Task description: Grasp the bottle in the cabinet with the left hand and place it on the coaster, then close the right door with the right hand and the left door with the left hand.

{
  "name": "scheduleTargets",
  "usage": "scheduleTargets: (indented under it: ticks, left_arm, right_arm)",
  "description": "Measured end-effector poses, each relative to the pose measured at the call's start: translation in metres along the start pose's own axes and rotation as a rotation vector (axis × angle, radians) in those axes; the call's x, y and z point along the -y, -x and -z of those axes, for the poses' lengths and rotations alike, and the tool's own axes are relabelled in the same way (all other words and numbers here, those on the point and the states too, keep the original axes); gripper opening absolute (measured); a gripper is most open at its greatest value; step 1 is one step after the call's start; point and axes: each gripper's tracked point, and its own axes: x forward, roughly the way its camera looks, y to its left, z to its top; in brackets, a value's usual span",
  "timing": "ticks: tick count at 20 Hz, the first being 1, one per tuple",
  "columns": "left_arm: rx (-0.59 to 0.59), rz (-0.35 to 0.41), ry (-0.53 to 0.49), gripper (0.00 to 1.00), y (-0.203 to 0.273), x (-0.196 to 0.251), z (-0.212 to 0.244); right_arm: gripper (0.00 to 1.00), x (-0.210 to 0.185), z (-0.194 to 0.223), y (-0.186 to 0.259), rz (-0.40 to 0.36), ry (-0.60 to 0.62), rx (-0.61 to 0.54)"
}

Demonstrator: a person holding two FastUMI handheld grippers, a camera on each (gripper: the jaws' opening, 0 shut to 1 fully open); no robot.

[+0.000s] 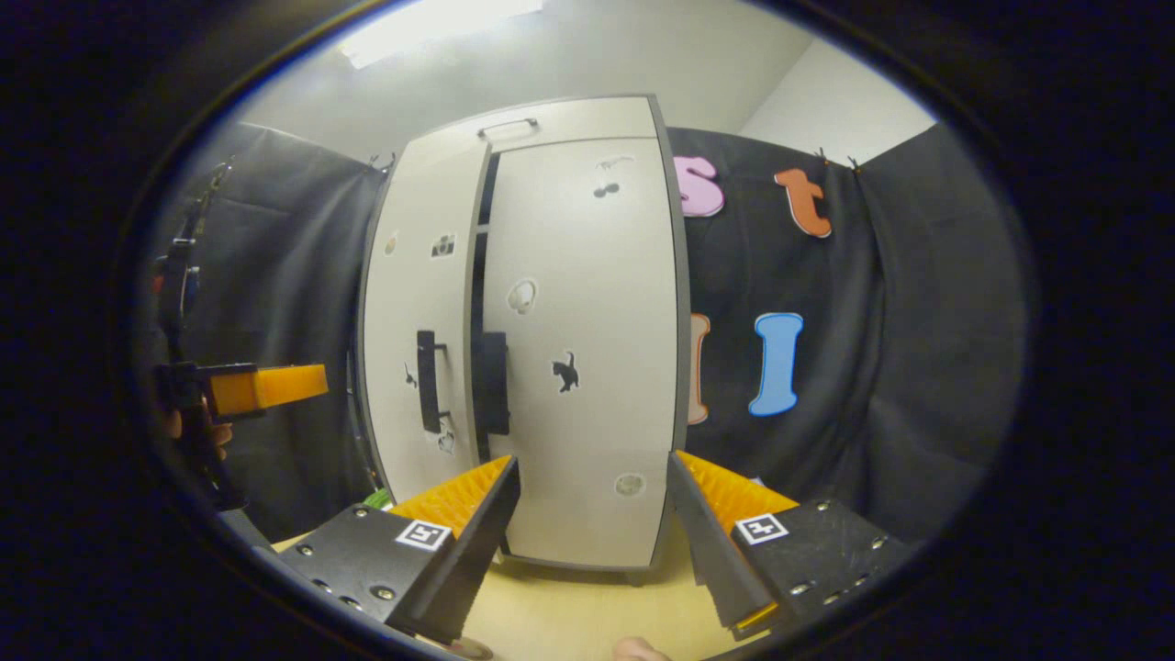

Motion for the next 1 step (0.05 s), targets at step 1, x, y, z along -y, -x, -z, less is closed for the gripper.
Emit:
scheduleTargets:
  ticks: [1]
  left_arm:
    - [0.007, -0.008, -0.009, 0.9, -0.0017, 0.0033, -0.0101]
  right_arm:
    - [0.93, 0.0034, -0.0129, -0.0007, 0.01, 0.004, 0.023]
